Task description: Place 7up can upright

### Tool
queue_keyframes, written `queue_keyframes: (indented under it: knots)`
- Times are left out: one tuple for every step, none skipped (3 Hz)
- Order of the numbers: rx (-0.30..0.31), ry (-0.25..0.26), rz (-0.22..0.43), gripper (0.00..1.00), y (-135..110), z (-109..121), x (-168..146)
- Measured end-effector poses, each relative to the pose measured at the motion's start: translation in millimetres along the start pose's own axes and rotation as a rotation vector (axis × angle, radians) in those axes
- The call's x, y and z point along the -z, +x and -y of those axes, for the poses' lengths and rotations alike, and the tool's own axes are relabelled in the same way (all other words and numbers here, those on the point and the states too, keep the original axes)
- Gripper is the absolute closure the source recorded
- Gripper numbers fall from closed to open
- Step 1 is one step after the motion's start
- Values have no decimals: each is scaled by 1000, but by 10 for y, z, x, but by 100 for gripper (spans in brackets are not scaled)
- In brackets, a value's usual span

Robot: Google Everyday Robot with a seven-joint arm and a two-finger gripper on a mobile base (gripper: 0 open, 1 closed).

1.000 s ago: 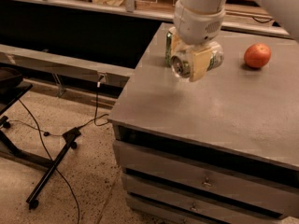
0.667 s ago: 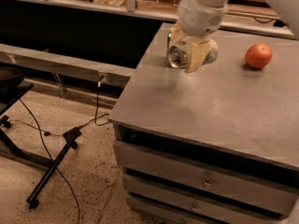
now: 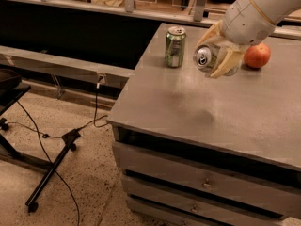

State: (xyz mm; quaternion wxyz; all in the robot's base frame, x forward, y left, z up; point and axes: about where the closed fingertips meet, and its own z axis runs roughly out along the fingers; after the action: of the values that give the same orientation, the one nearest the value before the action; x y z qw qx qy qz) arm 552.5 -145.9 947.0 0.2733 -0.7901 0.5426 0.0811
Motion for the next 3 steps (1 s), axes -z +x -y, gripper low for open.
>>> queue_keyframes:
  knots:
    - [-4,9,72,100,72,-6,11]
    - [-89,0,359,100,184,-36,-242]
    - [-191,14,710,100,-52,-63,-195]
